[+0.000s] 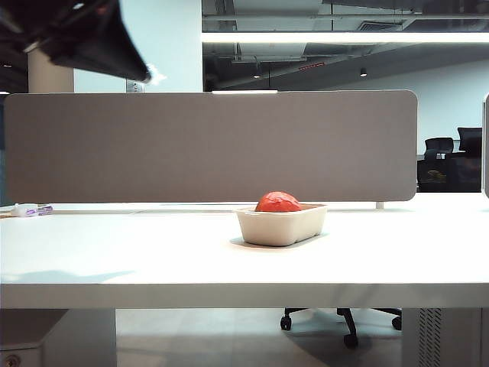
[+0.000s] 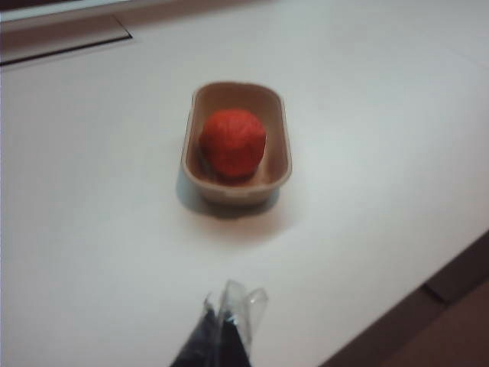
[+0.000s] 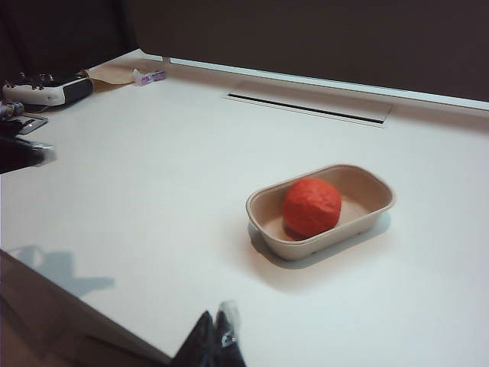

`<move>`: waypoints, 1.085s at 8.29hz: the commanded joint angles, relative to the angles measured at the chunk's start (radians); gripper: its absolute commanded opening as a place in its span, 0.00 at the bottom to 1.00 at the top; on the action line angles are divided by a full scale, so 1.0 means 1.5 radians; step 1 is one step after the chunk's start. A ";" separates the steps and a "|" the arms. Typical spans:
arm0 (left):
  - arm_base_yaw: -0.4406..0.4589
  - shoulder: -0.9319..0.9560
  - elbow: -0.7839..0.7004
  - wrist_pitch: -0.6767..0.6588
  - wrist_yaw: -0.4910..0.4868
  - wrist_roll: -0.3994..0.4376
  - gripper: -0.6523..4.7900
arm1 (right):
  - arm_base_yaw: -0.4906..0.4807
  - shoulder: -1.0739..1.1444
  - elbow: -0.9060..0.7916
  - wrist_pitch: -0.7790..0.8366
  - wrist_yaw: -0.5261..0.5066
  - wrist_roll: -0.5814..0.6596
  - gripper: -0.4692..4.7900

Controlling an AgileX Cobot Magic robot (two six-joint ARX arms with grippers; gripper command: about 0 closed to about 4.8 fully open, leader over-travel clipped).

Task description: Pick up the orange and place it into the paper lunchbox.

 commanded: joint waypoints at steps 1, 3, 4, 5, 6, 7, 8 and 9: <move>0.001 -0.104 -0.098 0.062 -0.011 0.005 0.11 | 0.000 -0.024 -0.044 0.023 0.040 0.001 0.09; 0.001 -0.337 -0.245 0.072 -0.054 -0.014 0.11 | 0.000 -0.024 -0.045 0.019 0.040 0.001 0.09; 0.001 -0.482 -0.277 0.023 -0.140 0.009 0.11 | 0.001 -0.024 -0.045 0.019 0.039 0.001 0.09; 0.035 -0.530 -0.305 0.027 -0.118 0.015 0.11 | 0.001 -0.024 -0.045 0.019 0.039 0.001 0.09; 0.188 -0.606 -0.342 0.025 -0.074 0.016 0.11 | 0.001 -0.024 -0.045 0.018 0.039 0.001 0.09; 0.212 -0.618 -0.348 0.024 -0.074 0.015 0.11 | 0.001 -0.024 -0.045 0.019 0.039 0.001 0.09; 0.229 -0.628 -0.352 0.025 -0.074 0.015 0.11 | 0.001 -0.024 -0.045 0.019 0.039 0.001 0.09; 0.246 -0.637 -0.357 0.024 -0.074 0.014 0.11 | 0.001 -0.024 -0.045 0.018 0.039 0.001 0.09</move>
